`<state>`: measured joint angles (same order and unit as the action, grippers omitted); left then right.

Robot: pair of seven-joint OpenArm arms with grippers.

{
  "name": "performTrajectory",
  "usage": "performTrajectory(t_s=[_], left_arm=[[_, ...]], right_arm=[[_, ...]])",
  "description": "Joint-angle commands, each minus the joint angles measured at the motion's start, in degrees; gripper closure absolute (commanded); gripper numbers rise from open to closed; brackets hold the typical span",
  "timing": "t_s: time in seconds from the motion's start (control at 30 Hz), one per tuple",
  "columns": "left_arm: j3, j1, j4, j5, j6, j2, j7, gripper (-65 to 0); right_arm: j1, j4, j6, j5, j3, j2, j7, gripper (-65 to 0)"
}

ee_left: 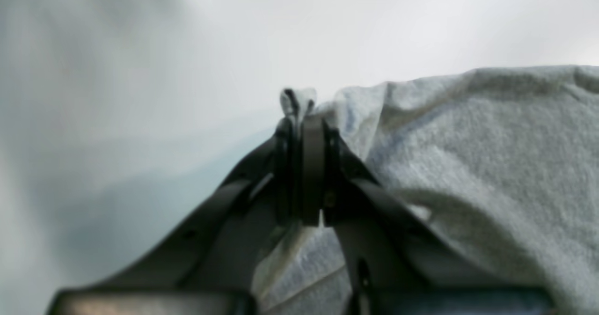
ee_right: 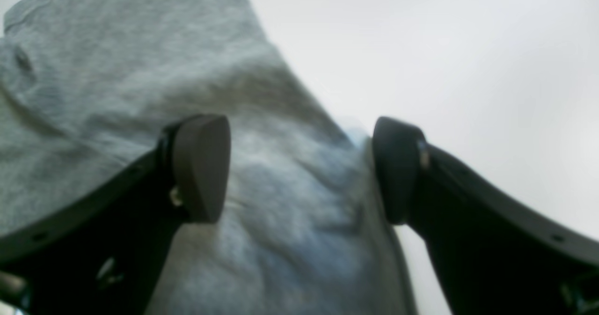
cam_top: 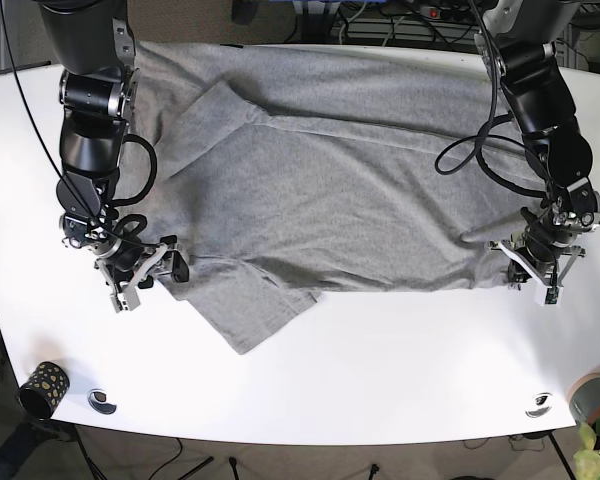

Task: Fold the T-shirt properly
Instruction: 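Pinch the hem corners with both grippers and lift slightly, then fold the hem up over the shirt body toward the collar with both grippers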

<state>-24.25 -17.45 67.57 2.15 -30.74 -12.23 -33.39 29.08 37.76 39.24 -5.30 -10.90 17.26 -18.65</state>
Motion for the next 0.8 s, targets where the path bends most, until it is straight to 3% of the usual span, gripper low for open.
performTrajectory(t_s=[0.0, 0.27, 0.6, 0.77], left_arm=[[-0.06, -1.4, 0.96, 0.79, -0.25, -0.91, 1.34, 0.0], [-0.06, -0.26, 1.13, 0.7, -0.25, -1.0, 1.34, 0.0], [-0.15, -0.17, 1.04, 0.79, -0.25, -1.09, 1.34, 0.0], [-0.15, -0.35, 1.31, 0.88, -0.34, -1.0, 1.43, 0.0]], right_arm=[[1.38, 0.79, 0.76, -0.46, 1.36, -0.95, -0.64, -45.3], [1.47, 0.88, 0.76, -0.37, 1.71, -2.79, -0.29, -42.8], [2.7, 0.88, 0.76, -0.46, 1.62, -2.53, -0.2, -2.1], [3.05, 1.58, 0.76, -0.55, 1.62, -1.83, -0.29, 0.0]])
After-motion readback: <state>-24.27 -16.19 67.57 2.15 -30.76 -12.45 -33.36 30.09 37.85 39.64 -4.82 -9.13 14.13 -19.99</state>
